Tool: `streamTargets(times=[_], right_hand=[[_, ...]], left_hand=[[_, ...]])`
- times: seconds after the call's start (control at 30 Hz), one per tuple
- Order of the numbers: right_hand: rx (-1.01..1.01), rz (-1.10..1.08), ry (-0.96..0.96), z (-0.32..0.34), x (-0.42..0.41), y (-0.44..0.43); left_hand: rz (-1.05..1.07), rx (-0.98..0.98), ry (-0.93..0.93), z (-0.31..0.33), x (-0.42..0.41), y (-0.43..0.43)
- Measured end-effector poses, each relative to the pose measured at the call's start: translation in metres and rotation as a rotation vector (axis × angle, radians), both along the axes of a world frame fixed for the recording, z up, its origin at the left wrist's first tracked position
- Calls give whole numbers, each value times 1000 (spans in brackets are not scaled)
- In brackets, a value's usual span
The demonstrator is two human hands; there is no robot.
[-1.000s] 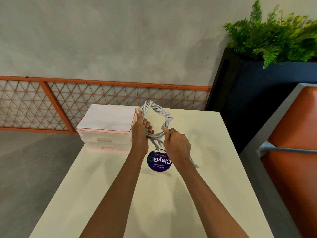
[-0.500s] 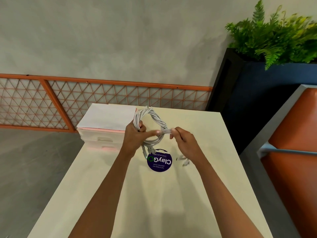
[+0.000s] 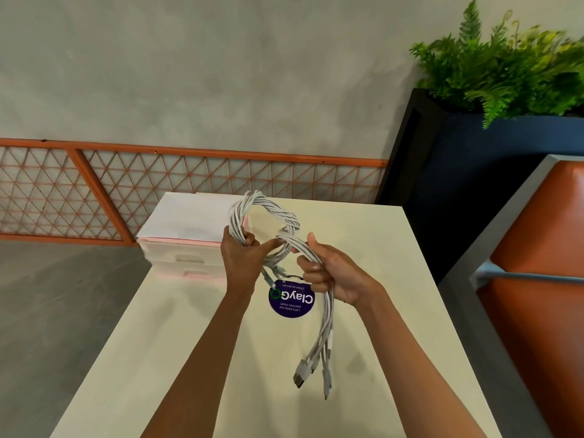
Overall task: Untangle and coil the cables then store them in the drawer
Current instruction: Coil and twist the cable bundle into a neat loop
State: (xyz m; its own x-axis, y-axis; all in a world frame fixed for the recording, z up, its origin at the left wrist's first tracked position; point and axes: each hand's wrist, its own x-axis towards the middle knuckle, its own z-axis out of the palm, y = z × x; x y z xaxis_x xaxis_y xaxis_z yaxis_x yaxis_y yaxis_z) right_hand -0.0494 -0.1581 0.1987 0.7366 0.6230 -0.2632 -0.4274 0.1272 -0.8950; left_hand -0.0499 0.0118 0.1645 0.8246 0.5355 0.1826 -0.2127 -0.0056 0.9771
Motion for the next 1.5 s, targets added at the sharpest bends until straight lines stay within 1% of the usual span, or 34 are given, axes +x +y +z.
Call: streamTargets(times=[0.07,0.13,0.23,0.3,0.37,0.43,0.53,0.6,0.7,0.8,0.93,1.0,1.07,1.17,1.2,1.3,1.37,1.4,1.43,1.5], right_hand=[[-4,-7,-19,-6,-3,2],[-40,-35,-47,-11,-5,3],[-145,-91,-83,-16,-4,8],[-204,-119,-96,-16,-5,12],[-173,-122,-63,-16,-9,18],[-95,-108,23,-13,-13,24],[14,-80,150,-11,-15,27],[52,-52,184,-10,-12,23],[31,9,137,-8,-7,18],[0,37,80,-7,-6,17],[-84,65,2,-2,-5,16],[-164,65,-64,3,-3,17],[-304,17,-187,5,-4,21],[-551,-107,-528,-8,-10,29],[-601,-156,-640,-16,-12,30],[-619,-253,-899,-36,-15,28],[-627,-303,-1031,-42,-14,26],[-679,-371,-1113,-45,-13,27],[-777,-478,-1207,-50,-12,28],[-970,-649,-1304,-56,-13,28]], left_hand=[[-53,-147,16,-2,4,0],[-100,-245,14,-4,5,0],[-163,-284,-22,-8,7,2],[-169,-300,-70,-6,6,-1],[-128,-347,-120,-2,4,-7],[-88,-439,-138,2,4,-10],[-100,-587,-82,5,5,-14],[-122,-648,-36,3,6,-15],[-153,-651,53,-3,3,-14],[-228,-661,153,-3,1,-12],[-225,-668,213,7,5,-13],[-186,-684,246,9,6,-14],[-140,-714,278,11,8,-14],[-49,-766,268,15,9,-15],[1,-776,255,16,10,-15],[161,-785,212,17,11,-15],[233,-803,188,16,12,-12],[258,-816,172,16,13,-10],[279,-831,152,15,15,-7],[295,-854,111,15,18,-2]])
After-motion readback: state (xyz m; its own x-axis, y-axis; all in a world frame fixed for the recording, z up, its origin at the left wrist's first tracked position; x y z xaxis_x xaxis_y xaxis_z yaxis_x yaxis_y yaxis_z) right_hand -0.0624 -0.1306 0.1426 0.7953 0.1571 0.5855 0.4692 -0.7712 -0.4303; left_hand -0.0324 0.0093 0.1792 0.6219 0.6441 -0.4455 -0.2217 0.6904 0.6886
